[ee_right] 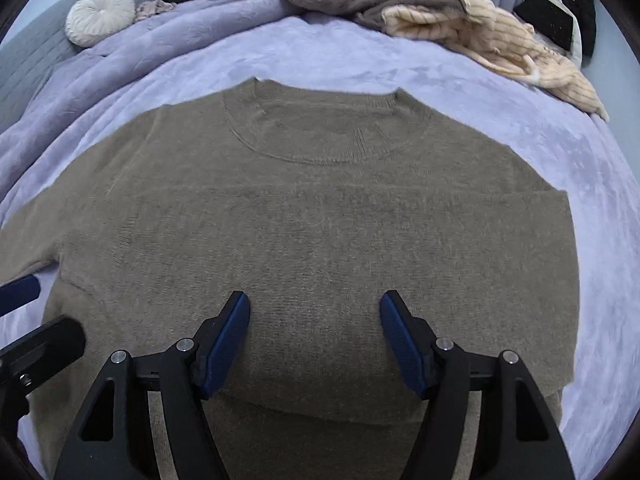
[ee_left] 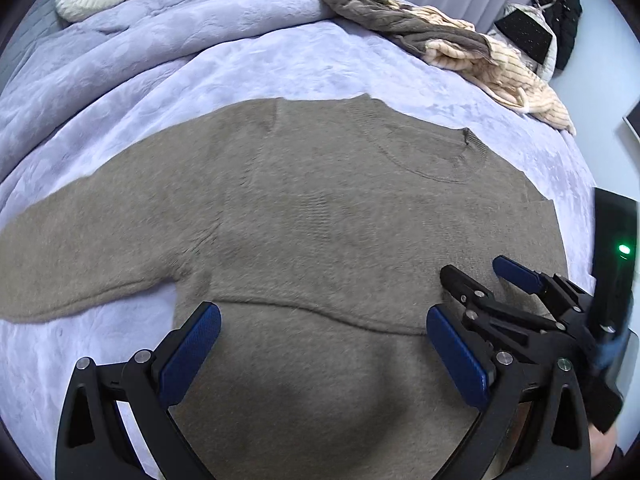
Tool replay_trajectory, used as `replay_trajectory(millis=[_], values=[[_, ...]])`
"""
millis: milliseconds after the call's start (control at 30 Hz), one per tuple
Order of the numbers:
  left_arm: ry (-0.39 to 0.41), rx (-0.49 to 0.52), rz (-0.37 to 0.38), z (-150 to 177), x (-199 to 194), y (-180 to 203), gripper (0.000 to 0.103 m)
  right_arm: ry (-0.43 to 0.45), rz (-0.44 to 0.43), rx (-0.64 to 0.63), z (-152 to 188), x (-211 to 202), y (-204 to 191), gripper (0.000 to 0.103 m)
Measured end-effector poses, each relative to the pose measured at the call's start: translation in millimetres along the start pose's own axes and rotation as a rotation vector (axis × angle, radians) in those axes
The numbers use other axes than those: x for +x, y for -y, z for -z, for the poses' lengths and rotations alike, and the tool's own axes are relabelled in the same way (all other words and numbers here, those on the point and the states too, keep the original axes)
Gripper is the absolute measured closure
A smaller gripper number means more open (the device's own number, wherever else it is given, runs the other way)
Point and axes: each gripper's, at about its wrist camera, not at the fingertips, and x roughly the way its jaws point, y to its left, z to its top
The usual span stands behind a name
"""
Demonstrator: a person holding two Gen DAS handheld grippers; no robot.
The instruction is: Fold small clothes
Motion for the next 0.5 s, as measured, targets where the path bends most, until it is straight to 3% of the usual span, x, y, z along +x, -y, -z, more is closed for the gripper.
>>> replay_trajectory(millis=[67,167,233,267,367,500], values=[[0.002,0.011,0.011,-3,3,7,0.0,0.049,-0.053,0.043,-2,-11,19,0.031],[-0.021,0.032,0.035,-12,16,24,0.0,0.065,0.052,0.105,-10,-10,59,0.031],[-0.04,0.074,0.067,-19,33,40,0.0,0.026,0.074,0.136,-13,1,84,0.031],[-0.056,0.087,0.058,-22,44,45,0.0,0.017,0.097,0.143,-12,6,97,0.031],[-0.094,0.1,-0.065,-27,74,40,0.0,0.04,0.13,0.17,-12,8,131,0.032],[-0.074,0.086,-0.071,-28,65,29,0.0,0.062,0.126,0.261,-5,-9,150,0.031]])
